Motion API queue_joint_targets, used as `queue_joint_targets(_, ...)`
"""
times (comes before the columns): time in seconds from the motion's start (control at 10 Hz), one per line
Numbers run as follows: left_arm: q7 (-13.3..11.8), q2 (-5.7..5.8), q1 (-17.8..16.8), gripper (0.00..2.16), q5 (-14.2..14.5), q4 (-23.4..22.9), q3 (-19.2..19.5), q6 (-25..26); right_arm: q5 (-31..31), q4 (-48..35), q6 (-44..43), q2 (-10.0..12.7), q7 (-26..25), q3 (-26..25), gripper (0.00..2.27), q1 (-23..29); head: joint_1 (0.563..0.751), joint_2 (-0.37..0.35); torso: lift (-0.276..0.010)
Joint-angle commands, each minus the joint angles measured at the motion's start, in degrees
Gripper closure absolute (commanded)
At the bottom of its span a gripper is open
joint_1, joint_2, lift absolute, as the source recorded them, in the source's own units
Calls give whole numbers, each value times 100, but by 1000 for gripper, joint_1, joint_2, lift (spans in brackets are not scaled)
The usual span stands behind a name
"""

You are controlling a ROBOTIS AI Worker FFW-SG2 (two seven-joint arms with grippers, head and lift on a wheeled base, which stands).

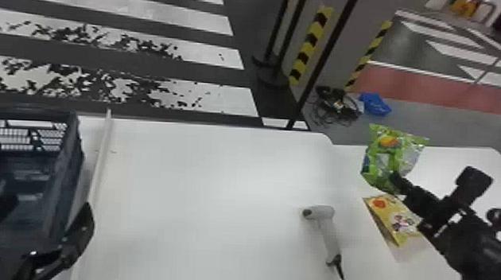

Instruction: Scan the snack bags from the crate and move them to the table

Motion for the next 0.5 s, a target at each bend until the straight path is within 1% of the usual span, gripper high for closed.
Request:
queue_joint_targets(0.0, 7, -16, 0, 9, -49, 0, -45, 12, 60, 760, -473, -222, -177, 177, 2246, -383, 695, -350, -95)
queue_joint_targets(0.1, 7, -16, 0, 9, -58, 9, -54, 12, 104, 1279, -543, -407, -353, 282, 2246, -673, 695, -350, -95)
queue_joint_targets(0.2, 7, -16, -9, 9, -67, 9, -80, 12, 157, 1868, -912, -600, -546, 484, 2246, -963, 695, -350, -95)
queue_joint_targets(0.3, 15, -7, -18, 9, -76, 9, -98, 12, 174, 2404, -1176, -758, -590, 572, 2246, -1244, 695, -350, -95)
queue_joint_targets(0.4, 15, 11, -27, 9, -76, 9, -115, 12, 174, 2764, -1211, -855, -590, 581, 2246, -1482, 695, -350, -95)
